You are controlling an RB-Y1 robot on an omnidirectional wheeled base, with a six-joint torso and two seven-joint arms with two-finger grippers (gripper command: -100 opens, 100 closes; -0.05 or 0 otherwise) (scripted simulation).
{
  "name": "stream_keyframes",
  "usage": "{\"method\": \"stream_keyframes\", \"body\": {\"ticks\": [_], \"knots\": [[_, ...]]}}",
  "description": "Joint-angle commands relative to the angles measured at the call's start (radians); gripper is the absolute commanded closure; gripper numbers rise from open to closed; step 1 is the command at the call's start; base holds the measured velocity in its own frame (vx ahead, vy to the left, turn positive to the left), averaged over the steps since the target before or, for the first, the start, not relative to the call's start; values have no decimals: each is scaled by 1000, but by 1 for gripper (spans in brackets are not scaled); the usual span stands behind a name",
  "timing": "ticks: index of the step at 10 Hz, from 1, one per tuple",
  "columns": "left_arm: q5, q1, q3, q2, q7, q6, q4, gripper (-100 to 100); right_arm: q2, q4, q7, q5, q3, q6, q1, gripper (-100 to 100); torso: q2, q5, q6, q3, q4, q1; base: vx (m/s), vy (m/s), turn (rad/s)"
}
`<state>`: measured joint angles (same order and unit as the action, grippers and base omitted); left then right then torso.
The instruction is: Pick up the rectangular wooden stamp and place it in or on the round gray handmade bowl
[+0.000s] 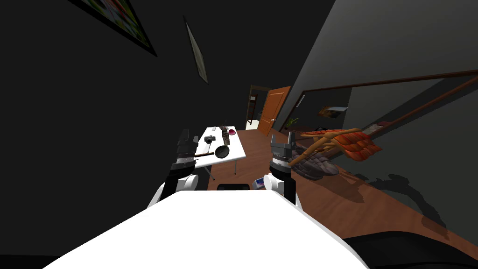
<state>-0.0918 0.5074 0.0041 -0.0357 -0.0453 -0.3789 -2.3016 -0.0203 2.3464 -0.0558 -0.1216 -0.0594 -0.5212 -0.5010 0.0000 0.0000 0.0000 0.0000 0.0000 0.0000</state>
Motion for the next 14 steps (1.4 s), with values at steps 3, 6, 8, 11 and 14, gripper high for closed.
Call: {"method": "stream_keyframes", "body": {"ticks": [3,6,8,11,14], "knots": [[27,-27,16,93,-26,36,31,-100,0,0,0,0,0,0,0,0,1,-1,0,0,0,-3,-17,-56,42],[75,-70,39,190,-68,104,92,-100,0,0,0,0,0,0,0,0,2,-2,0,1,0,-7,-49,-119,65],[117,-109,57,248,-101,165,150,-100,0,0,0,0,0,0,0,0,4,-2,0,2,1,-9,-49,-154,67],[165,-154,76,322,-137,233,213,-100,0,0,0,0,0,0,0,0,2,-1,0,1,0,-6,-37,-98,48],[190,-179,86,355,-155,284,262,-100,0,0,0,0,0,0,0,0,2,-1,0,1,0,-6,-33,-79,34]]}}
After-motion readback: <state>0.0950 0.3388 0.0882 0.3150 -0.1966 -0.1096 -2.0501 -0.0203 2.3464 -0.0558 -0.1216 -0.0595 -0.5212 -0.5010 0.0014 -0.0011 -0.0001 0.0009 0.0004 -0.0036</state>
